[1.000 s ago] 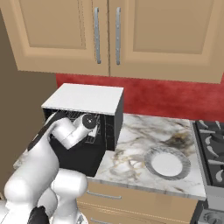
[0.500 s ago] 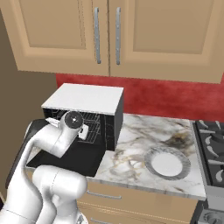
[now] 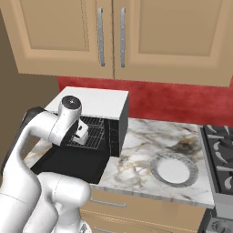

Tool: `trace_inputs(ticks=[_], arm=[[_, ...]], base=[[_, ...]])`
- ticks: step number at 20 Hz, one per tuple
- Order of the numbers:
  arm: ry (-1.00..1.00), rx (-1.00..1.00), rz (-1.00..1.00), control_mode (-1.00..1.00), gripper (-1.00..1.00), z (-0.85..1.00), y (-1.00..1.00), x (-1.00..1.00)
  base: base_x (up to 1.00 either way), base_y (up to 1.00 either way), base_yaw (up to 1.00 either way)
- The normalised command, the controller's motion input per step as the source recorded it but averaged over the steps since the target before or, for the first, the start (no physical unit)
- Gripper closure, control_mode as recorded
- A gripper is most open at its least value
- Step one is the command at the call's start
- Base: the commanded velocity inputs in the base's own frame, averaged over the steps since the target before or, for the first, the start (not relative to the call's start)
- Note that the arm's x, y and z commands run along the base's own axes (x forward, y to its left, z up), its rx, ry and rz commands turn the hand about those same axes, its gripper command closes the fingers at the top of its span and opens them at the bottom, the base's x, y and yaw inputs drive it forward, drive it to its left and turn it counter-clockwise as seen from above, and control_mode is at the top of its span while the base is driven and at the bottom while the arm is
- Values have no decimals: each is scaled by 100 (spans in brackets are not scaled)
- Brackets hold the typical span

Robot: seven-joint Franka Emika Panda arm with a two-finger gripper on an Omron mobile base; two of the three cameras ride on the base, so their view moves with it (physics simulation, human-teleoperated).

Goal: Pick up the bagel from the plate, place it on the toaster oven rack, close the door, and set the timer.

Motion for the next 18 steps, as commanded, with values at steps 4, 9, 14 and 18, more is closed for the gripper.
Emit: trace_inputs(ticks=[4,9,14,18], arm=[[17,-14,-4,-100,-100,-36,18,0],[0,-12,-1,-100,-100,-63,19,-3],[-4,-12,0,-100,-100,-60,20,0],[-3,-6,0,-100,-100,-43,15,7]], base=[[0,0,0],[0,0,0],[0,0,0],[0,0,0]])
